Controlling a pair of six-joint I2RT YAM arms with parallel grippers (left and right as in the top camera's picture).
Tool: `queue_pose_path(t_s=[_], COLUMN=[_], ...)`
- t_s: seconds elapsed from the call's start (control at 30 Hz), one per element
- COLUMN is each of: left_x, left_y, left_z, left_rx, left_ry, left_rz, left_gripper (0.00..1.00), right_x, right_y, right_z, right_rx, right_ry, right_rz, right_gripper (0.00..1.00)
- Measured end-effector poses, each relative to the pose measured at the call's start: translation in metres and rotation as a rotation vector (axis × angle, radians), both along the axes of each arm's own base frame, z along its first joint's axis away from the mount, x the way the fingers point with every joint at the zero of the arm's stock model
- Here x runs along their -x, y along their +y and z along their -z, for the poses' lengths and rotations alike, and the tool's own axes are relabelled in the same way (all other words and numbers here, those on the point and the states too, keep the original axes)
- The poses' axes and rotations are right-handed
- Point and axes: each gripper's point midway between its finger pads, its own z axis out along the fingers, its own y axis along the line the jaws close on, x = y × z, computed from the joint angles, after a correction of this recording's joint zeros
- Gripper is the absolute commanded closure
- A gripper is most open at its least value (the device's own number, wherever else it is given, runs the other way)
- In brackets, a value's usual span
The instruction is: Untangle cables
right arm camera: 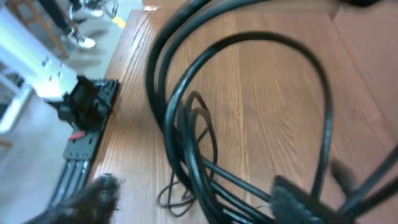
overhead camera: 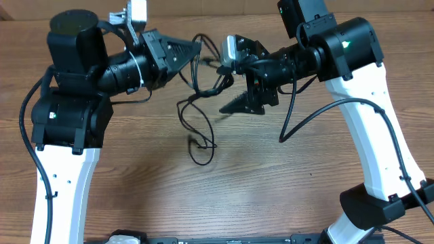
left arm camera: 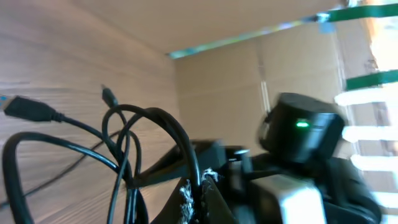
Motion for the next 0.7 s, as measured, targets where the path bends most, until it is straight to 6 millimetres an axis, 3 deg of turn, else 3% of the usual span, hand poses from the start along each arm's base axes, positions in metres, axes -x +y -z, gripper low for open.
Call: queue_pose_path(t_s=[0.13,0.43,0.7], left_x=[0.003,0.005,0.007], left_y=[-0.004,-0.006,-0.006], left_z=[-0.011,-0.013,-0.007], left_rx=[0.050,0.072,0.050], left_ry=[-0.003,0.019,0.024], left_rz=[0.027,0.041,0.046], left_gripper=[0.96,0.96,0.96], right_x=[-0.001,-0.001,-0.013], right_y=[0.001,0.001,0.007], right_z=[-0.001,-0.003,-0.011], right_rx=[-0.006,-0.012,-0.044], right_ry=[-0.009,0.000,0.042], right_rz=[-0.003,0.002,0.075], right_gripper=[0.96,0.96,0.96])
